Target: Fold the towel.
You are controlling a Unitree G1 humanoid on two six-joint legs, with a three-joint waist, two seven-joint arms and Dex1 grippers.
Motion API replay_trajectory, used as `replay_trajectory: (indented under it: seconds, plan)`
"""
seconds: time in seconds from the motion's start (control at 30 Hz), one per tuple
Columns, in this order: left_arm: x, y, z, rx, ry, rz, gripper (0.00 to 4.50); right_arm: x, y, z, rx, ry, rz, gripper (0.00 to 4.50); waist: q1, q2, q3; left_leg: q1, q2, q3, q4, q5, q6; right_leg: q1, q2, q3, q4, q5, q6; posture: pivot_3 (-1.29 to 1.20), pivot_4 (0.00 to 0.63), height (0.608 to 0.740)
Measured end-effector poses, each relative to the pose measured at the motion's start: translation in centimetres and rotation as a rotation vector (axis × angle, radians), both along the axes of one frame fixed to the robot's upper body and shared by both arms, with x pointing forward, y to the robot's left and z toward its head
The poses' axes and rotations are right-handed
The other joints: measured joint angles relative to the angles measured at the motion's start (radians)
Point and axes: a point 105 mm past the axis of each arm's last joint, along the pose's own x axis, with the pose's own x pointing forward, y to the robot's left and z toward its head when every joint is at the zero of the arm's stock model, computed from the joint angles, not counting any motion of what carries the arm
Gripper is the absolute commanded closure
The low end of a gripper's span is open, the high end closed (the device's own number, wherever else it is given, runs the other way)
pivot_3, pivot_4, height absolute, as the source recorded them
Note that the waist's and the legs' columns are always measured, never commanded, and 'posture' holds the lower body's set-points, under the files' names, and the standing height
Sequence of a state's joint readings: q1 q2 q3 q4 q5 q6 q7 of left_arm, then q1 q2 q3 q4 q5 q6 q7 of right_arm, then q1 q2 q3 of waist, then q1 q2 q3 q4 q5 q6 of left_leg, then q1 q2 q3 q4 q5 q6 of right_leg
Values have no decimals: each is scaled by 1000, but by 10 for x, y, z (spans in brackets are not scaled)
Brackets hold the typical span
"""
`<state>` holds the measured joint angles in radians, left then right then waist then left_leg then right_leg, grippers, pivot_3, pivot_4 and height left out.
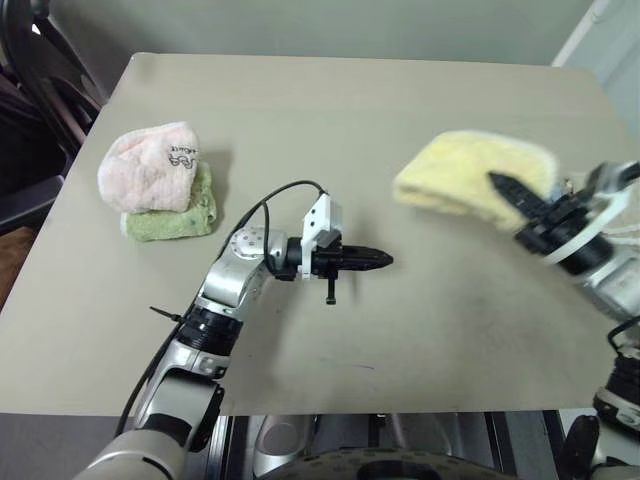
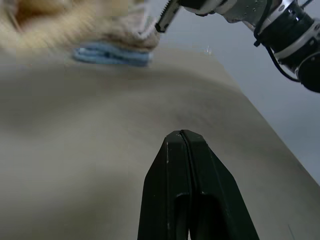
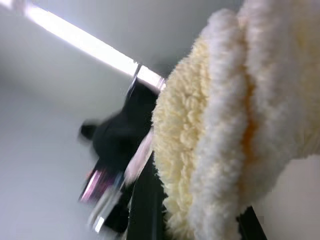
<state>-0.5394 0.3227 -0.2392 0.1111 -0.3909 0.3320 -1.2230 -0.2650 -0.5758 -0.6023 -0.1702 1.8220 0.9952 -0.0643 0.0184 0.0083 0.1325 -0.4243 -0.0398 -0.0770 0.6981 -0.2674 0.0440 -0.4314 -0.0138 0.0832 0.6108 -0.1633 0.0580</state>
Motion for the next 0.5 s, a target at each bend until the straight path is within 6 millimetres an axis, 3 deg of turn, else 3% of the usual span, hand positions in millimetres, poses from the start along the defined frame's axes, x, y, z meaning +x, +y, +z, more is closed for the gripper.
replay_trajectory:
  seconds: [0.13, 0.3, 0.4, 0.5]
  plan:
    - [2, -2, -2, -5, 0, -2, 4500, 4, -45, 27, 32, -78, -274, 4489, 0, 0, 0, 0, 0, 0, 0, -1, -1, -1, 0, 0, 0, 1, 3, 0, 150, 733]
    - [1, -8, -4, -19, 0, -15, 4500, 0, -87, 50, 139, -159, -495, 4489, 1, 1, 0, -2, 0, 0, 0, -2, -1, -2, 0, -1, 0, 2, 5, 0, 150, 733]
    - [0, -10, -5, -14, -5, -19, 4500, -2, -103, 46, 183, -168, -606, 4489, 0, 1, 0, -1, 0, 0, 0, -3, 1, -1, 0, -1, -1, 2, 6, 0, 150, 733]
    - [-1, -13, -5, -24, -3, -25, 4500, -2, -122, 27, 218, -123, -765, 4489, 2, 2, 0, -1, 0, 0, 0, -3, 3, -1, -1, -1, -1, 2, 7, 0, 150, 733]
